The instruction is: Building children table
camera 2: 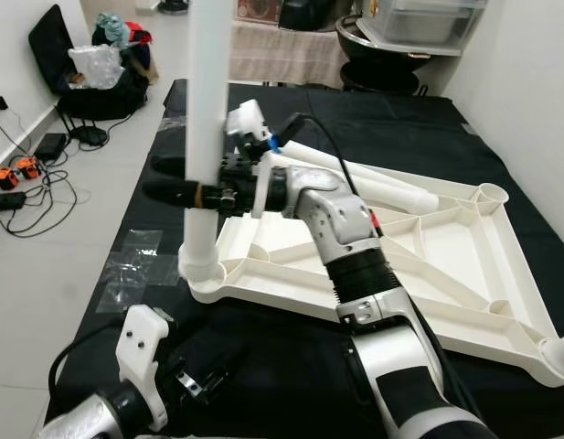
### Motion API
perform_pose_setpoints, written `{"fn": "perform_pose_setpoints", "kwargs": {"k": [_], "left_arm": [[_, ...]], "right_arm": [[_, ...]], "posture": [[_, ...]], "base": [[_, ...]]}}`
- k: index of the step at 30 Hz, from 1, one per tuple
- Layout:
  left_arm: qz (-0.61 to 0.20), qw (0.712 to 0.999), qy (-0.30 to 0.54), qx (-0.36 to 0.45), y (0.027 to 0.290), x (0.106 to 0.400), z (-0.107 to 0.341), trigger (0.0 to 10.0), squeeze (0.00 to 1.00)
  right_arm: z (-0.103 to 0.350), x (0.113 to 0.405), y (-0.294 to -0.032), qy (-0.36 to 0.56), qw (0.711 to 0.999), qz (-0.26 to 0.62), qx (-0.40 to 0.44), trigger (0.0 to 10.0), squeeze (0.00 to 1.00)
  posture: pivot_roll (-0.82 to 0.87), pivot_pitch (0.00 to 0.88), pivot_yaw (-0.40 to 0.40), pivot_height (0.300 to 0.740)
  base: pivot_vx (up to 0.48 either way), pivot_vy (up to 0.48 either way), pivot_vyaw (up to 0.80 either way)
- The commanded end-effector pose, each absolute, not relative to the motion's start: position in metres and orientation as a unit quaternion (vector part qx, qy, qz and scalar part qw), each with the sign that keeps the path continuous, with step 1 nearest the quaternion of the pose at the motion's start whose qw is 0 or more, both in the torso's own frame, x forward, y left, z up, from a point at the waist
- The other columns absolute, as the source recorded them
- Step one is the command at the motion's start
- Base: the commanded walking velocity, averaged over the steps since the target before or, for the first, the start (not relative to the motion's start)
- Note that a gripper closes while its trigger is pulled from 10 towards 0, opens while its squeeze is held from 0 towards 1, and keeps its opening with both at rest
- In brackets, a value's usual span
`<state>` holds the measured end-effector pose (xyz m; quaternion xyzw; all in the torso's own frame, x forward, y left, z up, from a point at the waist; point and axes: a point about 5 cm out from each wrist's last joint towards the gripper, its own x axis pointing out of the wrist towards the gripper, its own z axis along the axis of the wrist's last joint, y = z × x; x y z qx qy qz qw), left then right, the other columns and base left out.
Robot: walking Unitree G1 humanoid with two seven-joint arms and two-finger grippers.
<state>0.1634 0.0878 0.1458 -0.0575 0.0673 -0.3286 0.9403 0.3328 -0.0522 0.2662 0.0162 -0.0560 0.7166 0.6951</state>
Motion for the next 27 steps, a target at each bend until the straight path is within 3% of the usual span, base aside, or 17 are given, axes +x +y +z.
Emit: {"fn": "perform_pose_setpoints", "kwargs": {"k": [1,9,20,27], "left_arm": [[-0.320,0.946,0.047,-0.021,0.091,0.161,0.151,10.0,0.00],[-0.272,0.961,0.001,0.052,0.097,0.156,0.169,10.0,0.00],[-0.277,0.959,0.012,0.056,0.092,0.142,0.166,10.0,0.00],[-0.274,0.960,0.014,0.060,0.091,0.141,0.164,10.0,0.00]], "right_arm": [[0.265,0.328,-0.046,-0.060,0.672,0.738,-0.003,10.0,0.00],[0.256,0.328,-0.034,-0.050,0.657,0.752,-0.034,10.0,0.00],[0.269,0.339,-0.034,-0.076,0.667,0.739,-0.058,10.0,0.00],[0.279,0.339,-0.044,-0.083,0.654,0.748,-0.069,10.0,0.00]], "posture": [[0.13,0.180,-0.091,0.740],[0.14,0.239,-0.095,0.740],[0.15,0.261,-0.097,0.740],[0.14,0.252,-0.093,0.740]], "base": [[0.000,0.000,0.00],[0.000,0.000,0.00],[0.000,0.000,0.00],[0.000,0.000,0.00]]}}
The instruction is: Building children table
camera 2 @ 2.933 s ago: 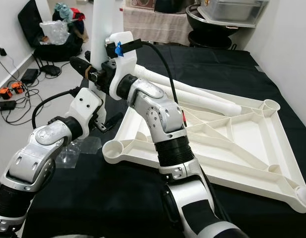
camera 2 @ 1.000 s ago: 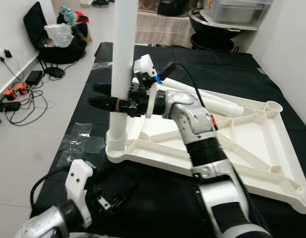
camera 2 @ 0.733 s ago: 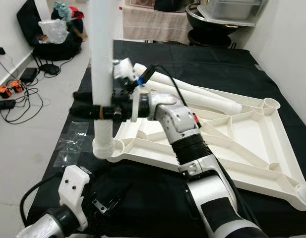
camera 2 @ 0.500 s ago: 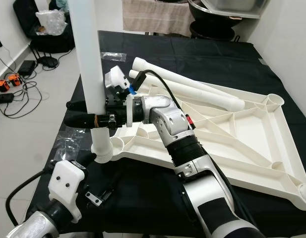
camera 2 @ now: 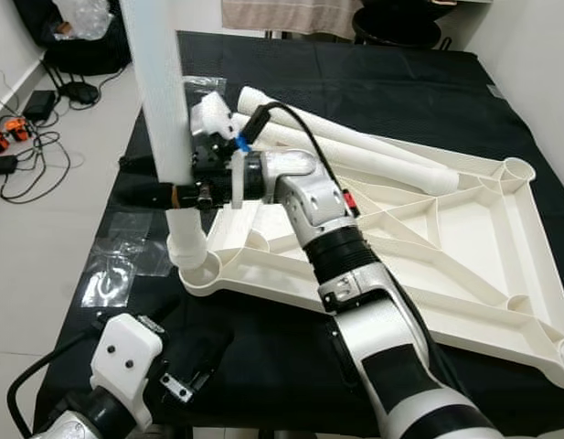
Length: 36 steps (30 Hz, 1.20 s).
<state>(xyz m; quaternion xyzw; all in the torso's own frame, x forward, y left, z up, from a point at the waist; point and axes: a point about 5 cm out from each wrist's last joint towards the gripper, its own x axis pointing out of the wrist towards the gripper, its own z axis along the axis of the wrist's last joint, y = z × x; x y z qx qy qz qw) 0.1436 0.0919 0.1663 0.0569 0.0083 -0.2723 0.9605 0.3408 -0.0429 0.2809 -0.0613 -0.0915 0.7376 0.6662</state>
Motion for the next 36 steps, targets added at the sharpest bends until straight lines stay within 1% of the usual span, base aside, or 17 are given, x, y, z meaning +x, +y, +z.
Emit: {"fn": "perform_pose_setpoints", "kwargs": {"k": [1,6,13,17,18,22,31,36], "left_arm": [[-0.274,0.960,0.015,0.062,0.091,0.142,0.163,10.0,0.00],[-0.273,0.960,0.016,0.066,0.091,0.143,0.162,10.0,0.00],[-0.272,0.960,0.013,0.068,0.091,0.145,0.161,10.0,0.00],[-0.272,0.960,0.011,0.070,0.090,0.146,0.161,10.0,0.00],[-0.272,0.960,0.010,0.072,0.090,0.146,0.160,10.0,0.00],[-0.270,0.960,0.010,0.073,0.091,0.147,0.161,10.0,0.00],[-0.268,0.960,0.010,0.075,0.092,0.148,0.160,10.0,0.00],[-0.267,0.961,0.009,0.076,0.092,0.148,0.160,10.0,0.00]], "right_arm": [[0.278,0.337,-0.047,-0.081,0.645,0.756,-0.070,10.0,0.00],[0.275,0.334,-0.050,-0.078,0.632,0.767,-0.073,10.0,0.00],[0.268,0.332,-0.054,-0.070,0.631,0.768,-0.079,10.0,0.00],[0.262,0.329,-0.054,-0.063,0.627,0.772,-0.083,10.0,0.00],[0.260,0.327,-0.055,-0.058,0.622,0.776,-0.086,10.0,0.00],[0.259,0.325,-0.055,-0.057,0.620,0.777,-0.085,10.0,0.00],[0.253,0.316,-0.049,-0.052,0.606,0.789,-0.084,10.0,0.00],[0.248,0.316,-0.043,-0.049,0.611,0.785,-0.088,10.0,0.00]], "posture": [[0.14,0.245,-0.088,0.740],[0.14,0.235,-0.084,0.740],[0.14,0.228,-0.082,0.740],[0.14,0.222,-0.080,0.740],[0.14,0.221,-0.082,0.740],[0.14,0.224,-0.081,0.740],[0.14,0.221,-0.080,0.740],[0.14,0.226,-0.083,0.740]], "base": [[0.000,0.000,0.00],[0.000,0.000,0.00],[0.000,0.000,0.00],[0.000,0.000,0.00],[0.000,0.000,0.00],[0.000,0.000,0.00],[0.000,0.000,0.00],[0.000,0.000,0.00]]}}
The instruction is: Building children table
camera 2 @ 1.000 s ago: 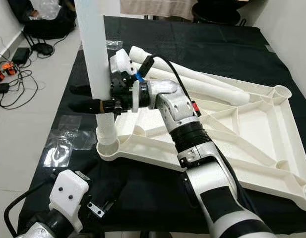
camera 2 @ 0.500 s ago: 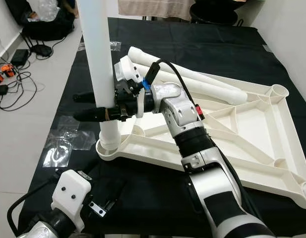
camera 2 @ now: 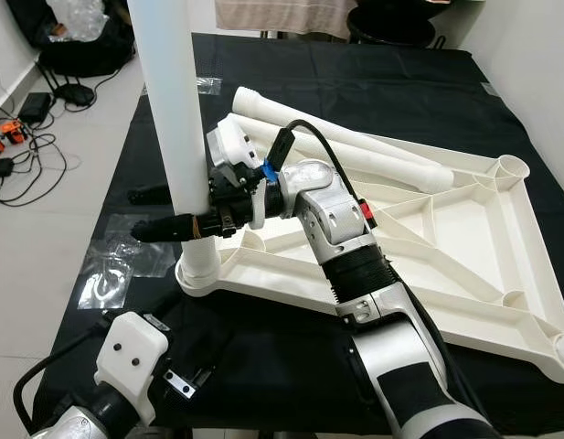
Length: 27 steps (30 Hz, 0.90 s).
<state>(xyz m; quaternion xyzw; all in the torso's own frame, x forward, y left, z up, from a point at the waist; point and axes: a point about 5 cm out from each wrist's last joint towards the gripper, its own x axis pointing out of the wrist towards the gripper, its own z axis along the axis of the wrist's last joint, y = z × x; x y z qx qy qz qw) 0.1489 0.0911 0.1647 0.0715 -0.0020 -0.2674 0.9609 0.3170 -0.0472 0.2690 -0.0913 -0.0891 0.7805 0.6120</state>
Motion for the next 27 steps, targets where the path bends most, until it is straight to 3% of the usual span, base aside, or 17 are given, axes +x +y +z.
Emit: {"fn": "perform_pose_setpoints", "kwargs": {"k": [1,7,15,20,27], "left_arm": [[-0.266,0.961,0.008,0.076,0.092,0.148,0.160,10.0,0.00],[-0.265,0.961,0.007,0.075,0.092,0.147,0.161,10.0,0.00],[-0.264,0.962,0.007,0.074,0.091,0.147,0.161,10.0,0.00],[-0.263,0.962,0.006,0.074,0.091,0.148,0.161,10.0,0.00],[-0.261,0.962,0.003,0.075,0.091,0.149,0.161,10.0,0.00]], "right_arm": [[0.248,0.317,-0.040,-0.049,0.615,0.781,-0.090,10.0,0.00],[0.259,0.328,-0.031,-0.075,0.649,0.751,-0.093,10.0,0.00],[0.266,0.329,-0.030,-0.081,0.651,0.749,-0.087,10.0,0.00],[0.264,0.325,-0.032,-0.075,0.637,0.762,-0.090,10.0,0.00],[0.256,0.334,-0.039,-0.046,0.662,0.739,-0.117,10.0,0.00]], "posture": [[0.14,0.230,-0.086,0.740],[0.14,0.234,-0.091,0.740],[0.13,0.234,-0.091,0.740],[0.13,0.234,-0.094,0.740],[0.13,0.231,-0.096,0.740]], "base": [[0.000,0.000,0.00],[0.000,0.000,0.00],[0.000,0.000,0.00],[0.000,0.000,0.00],[0.000,0.000,0.00]]}}
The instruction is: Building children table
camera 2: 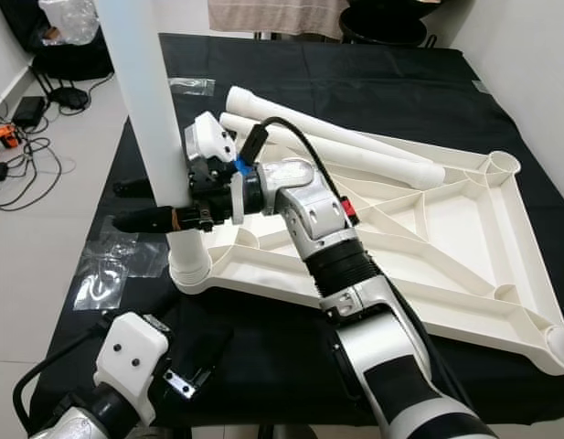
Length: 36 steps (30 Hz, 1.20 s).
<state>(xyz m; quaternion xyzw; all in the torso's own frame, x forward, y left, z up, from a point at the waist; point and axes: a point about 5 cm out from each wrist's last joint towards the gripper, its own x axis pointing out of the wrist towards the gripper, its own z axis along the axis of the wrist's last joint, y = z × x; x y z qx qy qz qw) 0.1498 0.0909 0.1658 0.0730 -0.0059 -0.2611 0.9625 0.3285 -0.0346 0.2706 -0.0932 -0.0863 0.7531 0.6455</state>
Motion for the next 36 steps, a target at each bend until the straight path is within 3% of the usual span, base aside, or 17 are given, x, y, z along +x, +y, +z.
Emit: {"fn": "perform_pose_setpoints", "kwargs": {"k": [1,7,13,15,23,27,36], "left_arm": [[-0.259,0.963,0.002,0.076,0.092,0.150,0.162,10.0,0.00],[-0.251,0.965,-0.007,0.081,0.095,0.154,0.165,10.0,0.00],[-0.247,0.965,-0.010,0.086,0.098,0.157,0.166,10.0,0.00],[-0.244,0.966,-0.011,0.089,0.100,0.158,0.166,10.0,0.00],[-0.242,0.966,-0.014,0.093,0.102,0.160,0.167,10.0,0.00],[-0.238,0.966,-0.016,0.096,0.103,0.162,0.167,10.0,0.00],[-0.236,0.967,-0.014,0.097,0.104,0.161,0.166,10.0,0.00]], "right_arm": [[0.252,0.337,-0.040,-0.039,0.675,0.727,-0.119,10.0,0.00],[0.234,0.353,-0.057,-0.016,0.753,0.646,-0.125,10.0,0.00],[0.233,0.355,-0.068,-0.024,0.769,0.626,-0.127,10.0,0.00],[0.229,0.360,-0.073,-0.004,0.793,0.595,-0.129,10.0,0.00],[0.220,0.377,-0.080,0.043,0.847,0.511,-0.141,10.0,0.00],[0.217,0.392,-0.084,0.078,0.896,0.420,-0.119,10.0,0.00],[0.216,0.403,-0.089,0.079,0.944,0.310,-0.077,10.0,0.00]], "posture": [[0.13,0.231,-0.098,0.740],[0.13,0.230,-0.092,0.740],[0.13,0.229,-0.089,0.740],[0.13,0.229,-0.089,0.740],[0.13,0.230,-0.088,0.740],[0.13,0.228,-0.091,0.740],[0.13,0.227,-0.094,0.740]], "base": [[0.000,0.000,0.00],[0.000,0.000,0.00],[0.000,0.000,0.00],[0.000,0.000,0.00],[0.000,0.000,0.00],[0.000,0.000,0.00],[0.000,0.000,0.00]]}}
